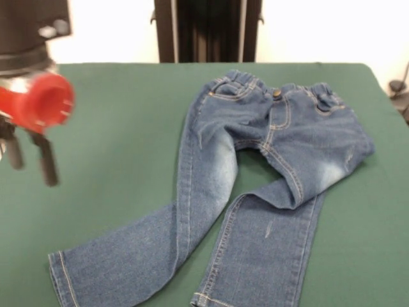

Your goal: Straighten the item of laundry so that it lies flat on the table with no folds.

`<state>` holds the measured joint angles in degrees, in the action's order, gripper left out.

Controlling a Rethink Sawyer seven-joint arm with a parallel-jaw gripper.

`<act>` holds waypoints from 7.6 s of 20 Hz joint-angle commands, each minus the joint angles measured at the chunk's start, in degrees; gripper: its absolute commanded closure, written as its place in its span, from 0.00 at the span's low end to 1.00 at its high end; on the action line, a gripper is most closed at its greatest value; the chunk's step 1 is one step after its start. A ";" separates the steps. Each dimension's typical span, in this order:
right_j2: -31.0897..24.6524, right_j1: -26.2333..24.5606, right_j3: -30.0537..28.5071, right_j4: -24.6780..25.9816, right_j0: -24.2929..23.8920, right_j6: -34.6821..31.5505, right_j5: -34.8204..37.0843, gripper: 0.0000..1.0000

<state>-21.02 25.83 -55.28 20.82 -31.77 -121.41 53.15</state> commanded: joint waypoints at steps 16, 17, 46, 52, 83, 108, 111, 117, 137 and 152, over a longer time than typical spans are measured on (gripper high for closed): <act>9.98 -15.51 16.28 -1.27 15.85 -25.48 -5.57 0.00; 9.78 -16.52 17.09 -1.23 15.63 -25.10 -6.25 0.00; 11.65 -31.42 34.72 -0.57 14.23 -28.55 -8.73 0.00; 13.86 -29.80 33.10 -1.37 15.48 -31.58 -7.64 0.00; 18.12 -27.50 30.87 -10.62 19.04 -30.21 -4.57 0.00; 20.69 -31.06 31.45 -11.36 21.63 -36.19 -4.85 0.00; 20.43 -32.26 32.47 -11.23 21.29 -36.02 -4.87 0.00; 18.91 -34.98 33.39 -11.22 19.88 -32.34 -6.53 0.00; 19.45 -34.52 24.73 -11.77 17.40 -26.09 -15.22 0.00; 19.98 -32.95 23.42 -12.63 17.46 -26.15 -14.38 1.00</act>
<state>0.17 -7.45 -20.01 9.34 -15.27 -141.54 37.54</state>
